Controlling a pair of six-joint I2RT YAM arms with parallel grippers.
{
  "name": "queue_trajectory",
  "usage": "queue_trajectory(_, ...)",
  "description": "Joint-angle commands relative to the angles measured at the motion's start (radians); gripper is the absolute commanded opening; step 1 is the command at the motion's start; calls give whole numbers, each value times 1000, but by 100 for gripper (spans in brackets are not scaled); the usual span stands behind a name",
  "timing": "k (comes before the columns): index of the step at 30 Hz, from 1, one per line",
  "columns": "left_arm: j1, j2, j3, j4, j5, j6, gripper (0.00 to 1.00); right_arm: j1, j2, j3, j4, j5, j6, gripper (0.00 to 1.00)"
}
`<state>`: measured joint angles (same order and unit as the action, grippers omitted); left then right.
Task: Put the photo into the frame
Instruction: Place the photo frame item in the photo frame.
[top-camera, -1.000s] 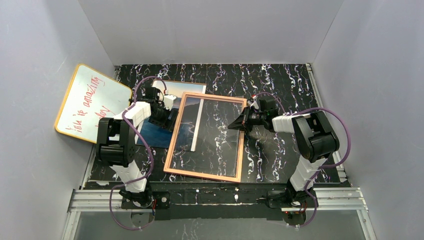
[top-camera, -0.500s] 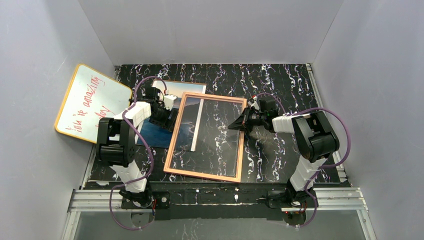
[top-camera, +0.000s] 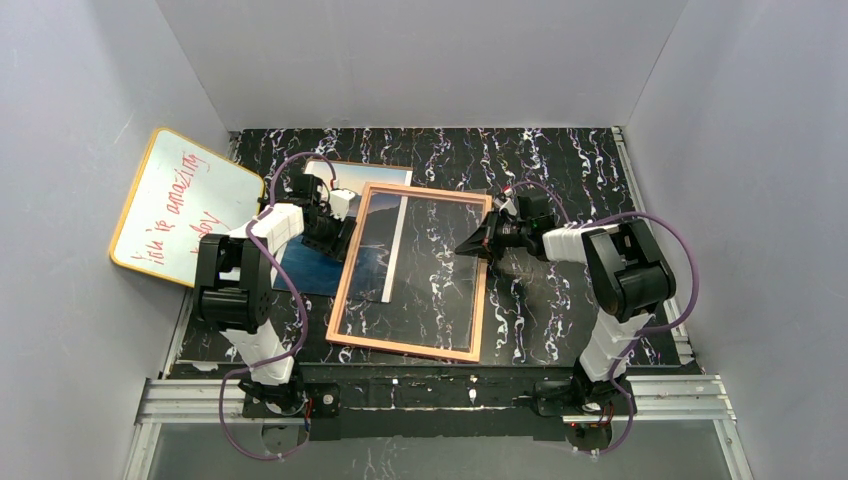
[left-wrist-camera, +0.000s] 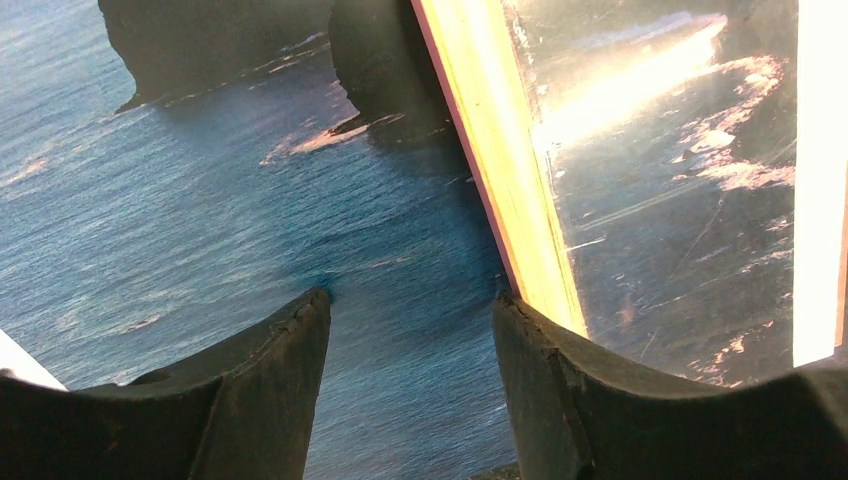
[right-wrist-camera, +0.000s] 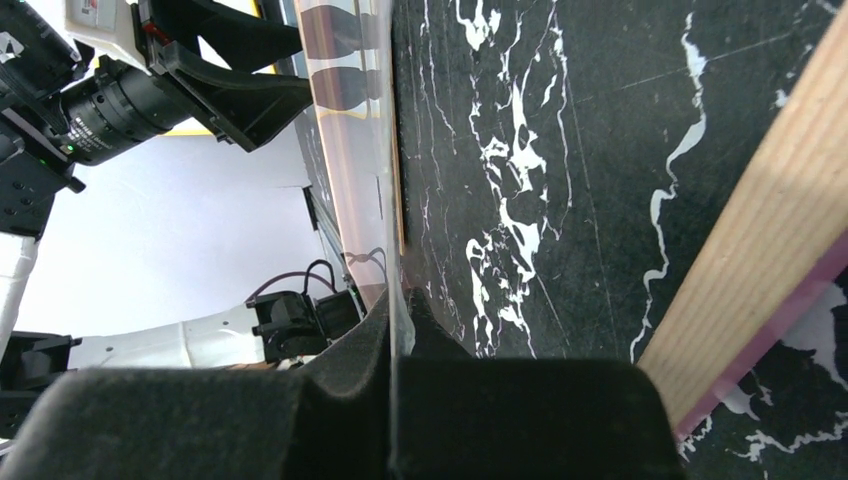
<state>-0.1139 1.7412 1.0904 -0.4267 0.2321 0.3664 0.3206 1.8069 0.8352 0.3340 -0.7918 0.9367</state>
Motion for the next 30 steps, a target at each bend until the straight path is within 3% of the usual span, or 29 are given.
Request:
queue_trajectory(1, -9, 9, -19, -26, 17, 12, 58, -9, 27, 59, -31, -3, -28, 1)
queue_trajectory(8, -13, 11, -27, -26, 21, 28, 54, -10, 37, 100, -71, -12, -63, 1)
queue_trajectory(13, -19, 28, -26, -37, 43, 45, 41, -10, 24, 110, -51, -30, -69, 1)
queue_trajectory(20, -29, 45, -19, -44, 46, 51, 39, -10, 16, 115, -34, -49, -59, 1)
queue_trajectory(30, -57, 53, -44, -52, 91, 65, 35, 3, 14, 33, 263, -108, 149, 1)
